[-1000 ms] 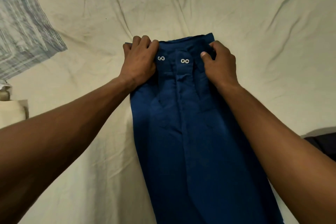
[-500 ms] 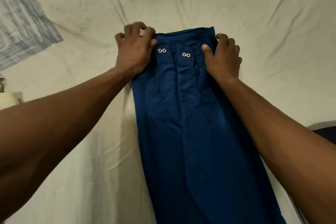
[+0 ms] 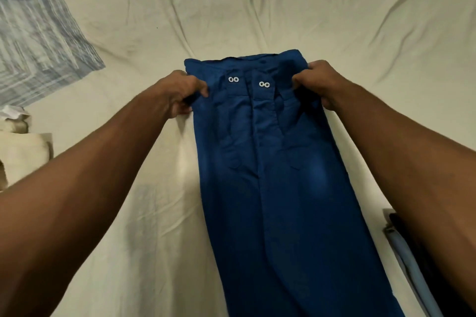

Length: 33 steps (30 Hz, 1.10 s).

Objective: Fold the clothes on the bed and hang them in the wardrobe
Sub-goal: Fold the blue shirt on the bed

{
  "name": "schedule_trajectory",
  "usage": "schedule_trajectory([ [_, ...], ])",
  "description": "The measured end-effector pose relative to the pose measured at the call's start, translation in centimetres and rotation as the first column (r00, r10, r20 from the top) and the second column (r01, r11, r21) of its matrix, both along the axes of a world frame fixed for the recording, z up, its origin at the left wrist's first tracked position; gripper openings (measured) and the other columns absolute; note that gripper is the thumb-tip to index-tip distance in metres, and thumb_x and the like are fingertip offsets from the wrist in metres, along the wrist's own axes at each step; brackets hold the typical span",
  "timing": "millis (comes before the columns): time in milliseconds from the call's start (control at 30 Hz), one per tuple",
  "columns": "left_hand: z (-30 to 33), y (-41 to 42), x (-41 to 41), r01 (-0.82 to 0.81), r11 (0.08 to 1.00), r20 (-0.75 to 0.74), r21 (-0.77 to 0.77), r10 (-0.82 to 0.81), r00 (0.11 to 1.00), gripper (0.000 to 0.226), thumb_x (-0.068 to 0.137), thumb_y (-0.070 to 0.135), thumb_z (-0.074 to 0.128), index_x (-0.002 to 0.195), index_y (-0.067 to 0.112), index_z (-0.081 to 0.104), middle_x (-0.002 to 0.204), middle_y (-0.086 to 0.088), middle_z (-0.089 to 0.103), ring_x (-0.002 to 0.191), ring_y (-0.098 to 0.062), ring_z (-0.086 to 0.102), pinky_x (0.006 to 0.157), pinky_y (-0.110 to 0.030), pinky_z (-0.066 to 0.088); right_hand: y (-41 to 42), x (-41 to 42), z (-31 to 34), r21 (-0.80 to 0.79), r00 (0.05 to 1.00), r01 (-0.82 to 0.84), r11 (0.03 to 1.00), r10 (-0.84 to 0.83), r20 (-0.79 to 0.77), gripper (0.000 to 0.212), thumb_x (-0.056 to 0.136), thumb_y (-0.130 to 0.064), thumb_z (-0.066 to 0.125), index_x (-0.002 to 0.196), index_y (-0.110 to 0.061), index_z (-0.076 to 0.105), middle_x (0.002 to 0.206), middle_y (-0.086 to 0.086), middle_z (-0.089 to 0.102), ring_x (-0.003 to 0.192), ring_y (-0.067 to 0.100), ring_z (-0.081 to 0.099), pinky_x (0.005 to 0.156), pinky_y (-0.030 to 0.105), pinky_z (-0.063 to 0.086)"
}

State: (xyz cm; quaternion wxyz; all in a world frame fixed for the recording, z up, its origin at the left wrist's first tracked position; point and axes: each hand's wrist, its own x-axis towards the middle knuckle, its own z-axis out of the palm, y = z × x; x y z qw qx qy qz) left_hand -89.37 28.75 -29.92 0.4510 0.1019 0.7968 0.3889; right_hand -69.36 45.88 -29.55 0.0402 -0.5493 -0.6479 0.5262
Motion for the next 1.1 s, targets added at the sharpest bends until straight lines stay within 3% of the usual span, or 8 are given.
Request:
schedule_trajectory([
  [133,1.9,-2.0,0.9,0.035,0.973,-0.031,0.228,-0.028,0.999,0.033,0.08,-0.011,0.06,0.088,0.02,0.064,0.09,0.002,0.069,0.084,-0.014,0.064,0.072,-0.028,0.051,-0.5,1.4,1.7,-0.032,0.976,0.01,0.999,-0.017,-0.218,0.031,0.08,0.015,0.053,0.085,-0.013,0.065,0.083,0.005,0.068,0.071,0.016,0.066,0.055,0.023,0.055],
  [333,3.6,-8.2,5.6,0.231,0.826,-0.227,0.515,-0.128,0.965,0.03,0.079,-0.008,0.067,0.102,0.011,0.07,0.1,0.005,0.073,0.096,-0.01,0.068,0.084,-0.026,0.056,-3.1,7.8,4.2,0.107,0.9,-0.195,0.975,0.221,-0.376,0.052,0.076,0.024,0.057,0.1,-0.021,0.068,0.096,-0.005,0.073,0.09,0.009,0.068,0.078,0.024,0.056],
  [433,2.4,-12.1,8.4,0.403,0.798,-0.415,0.447,-0.214,0.884,0.028,0.074,0.002,0.067,0.102,0.007,0.063,0.102,0.004,0.066,0.091,0.0,0.059,0.077,-0.023,0.048,-5.4,12.8,3.6,0.214,0.891,-0.305,0.928,0.358,-0.28,0.055,0.079,0.018,0.067,0.102,-0.032,0.065,0.111,0.003,0.065,0.103,0.012,0.058,0.091,0.025,0.05],
  [567,-1.8,-16.4,12.0,0.7,0.695,-0.708,0.164,-0.411,0.574,0.026,0.072,0.012,0.065,0.096,0.017,0.073,0.13,0.006,0.049,0.122,-0.018,0.045,0.101,-0.034,0.045,-8.0,17.4,-0.1,0.404,0.85,-0.495,0.769,0.525,0.042,0.08,0.073,0.018,0.064,0.084,-0.06,0.063,0.122,-0.002,0.05,0.127,0.016,0.044,0.11,0.032,0.035],
  [667,-3.2,-17.9,13.7,0.664,0.748,-0.653,-0.013,-0.509,0.56,0.026,0.077,0.006,0.072,0.094,0.025,0.072,0.15,-0.003,0.041,0.139,-0.034,0.028,0.108,-0.054,0.037,-8.8,18.9,-2.8,0.419,0.895,-0.438,0.795,0.429,0.122,0.075,0.074,0.015,0.058,0.079,-0.059,0.065,0.136,-0.005,0.043,0.138,0.027,0.036,0.116,0.049,0.03],
  [767,-3.4,-18.3,14.5,0.62,0.784,-0.673,-0.031,-0.475,0.567,0.032,0.075,-0.004,0.075,0.099,0.017,0.073,0.155,-0.009,0.034,0.142,-0.038,0.024,0.11,-0.055,0.034,-10.0,19.4,-3.5,0.404,0.952,-0.3,0.864,0.297,0.072,0.065,0.08,0.014,0.059,0.074,-0.05,0.068,0.144,0.004,0.043,0.139,0.022,0.037,0.118,0.039,0.03],
  [967,-2.4,-19.7,16.0,0.575,0.817,-0.682,0.032,-0.403,0.611,0.028,0.081,-0.003,0.074,0.097,0.019,0.07,0.159,-0.007,0.029,0.143,-0.034,0.023,0.109,-0.046,0.031,-11.8,19.8,-1.3,0.154,0.97,-0.013,0.988,0.05,-0.24,0.054,0.088,0.017,0.053,0.072,-0.029,0.076,0.098,-0.002,0.072,0.093,0.017,0.066,0.087,0.03,0.053],
  [1100,-2.5,-20.7,16.2,0.582,0.809,-0.699,-0.08,-0.462,0.546,0.03,0.084,0.002,0.073,0.106,0.021,0.069,0.158,-0.008,0.032,0.142,-0.037,0.026,0.107,-0.055,0.036,-12.4,20.3,-0.7,-0.004,0.978,0.103,0.995,-0.102,-0.182,0.032,0.097,0.003,0.048,0.084,-0.015,0.071,0.091,0.012,0.066,0.072,0.016,0.057,0.059,0.021,0.048],
])
